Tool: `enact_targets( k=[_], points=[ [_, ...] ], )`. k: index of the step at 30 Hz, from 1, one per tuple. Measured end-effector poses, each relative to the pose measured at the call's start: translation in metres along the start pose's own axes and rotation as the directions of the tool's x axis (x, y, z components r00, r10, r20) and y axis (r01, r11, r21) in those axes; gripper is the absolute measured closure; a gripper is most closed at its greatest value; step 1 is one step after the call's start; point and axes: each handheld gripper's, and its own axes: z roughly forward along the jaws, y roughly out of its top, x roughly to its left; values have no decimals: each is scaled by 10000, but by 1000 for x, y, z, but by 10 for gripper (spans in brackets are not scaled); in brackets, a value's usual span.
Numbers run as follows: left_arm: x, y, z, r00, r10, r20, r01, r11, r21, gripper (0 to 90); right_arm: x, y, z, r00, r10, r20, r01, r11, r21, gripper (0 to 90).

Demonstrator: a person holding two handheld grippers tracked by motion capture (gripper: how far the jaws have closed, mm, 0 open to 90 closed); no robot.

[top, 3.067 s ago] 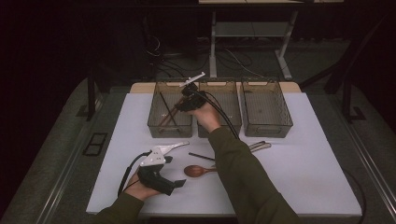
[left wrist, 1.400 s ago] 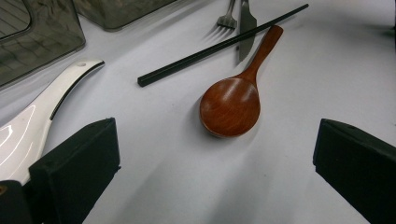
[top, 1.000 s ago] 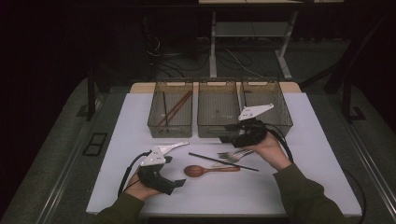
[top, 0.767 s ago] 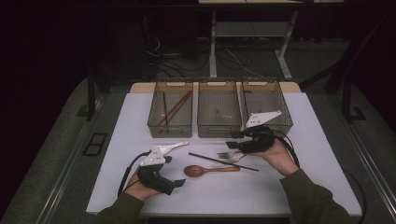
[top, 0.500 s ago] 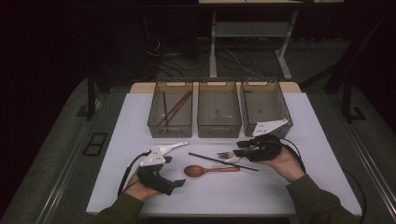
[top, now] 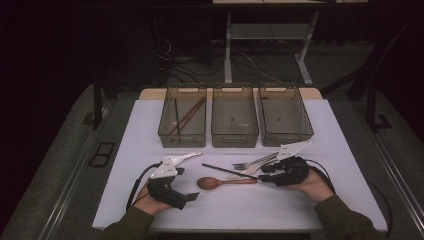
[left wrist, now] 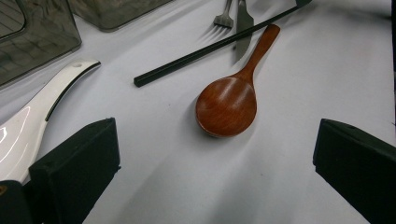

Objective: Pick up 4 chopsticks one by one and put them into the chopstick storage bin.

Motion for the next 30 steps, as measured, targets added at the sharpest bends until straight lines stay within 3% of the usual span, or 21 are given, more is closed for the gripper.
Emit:
enact_targets(
  k=[8,22,27,30],
  points=[
    [0,0,0,10000,58,45,-59,10000,50,0,-3,-2,13,9995,-294,-98,300,9972,682,627],
    [0,0,1,10000,59,73,-59,10000,76,0,-2,-3,18,9980,-547,-301,577,9923,1099,724],
    [0,0,1,10000,46,79,-47,10000,65,0,-2,-3,20,9926,-1177,-282,1205,9838,1331,760],
    [0,0,1,10000,44,79,-45,10000,67,0,-2,-3,20,9914,-1269,-312,1300,9823,1351,777]
  ],
)
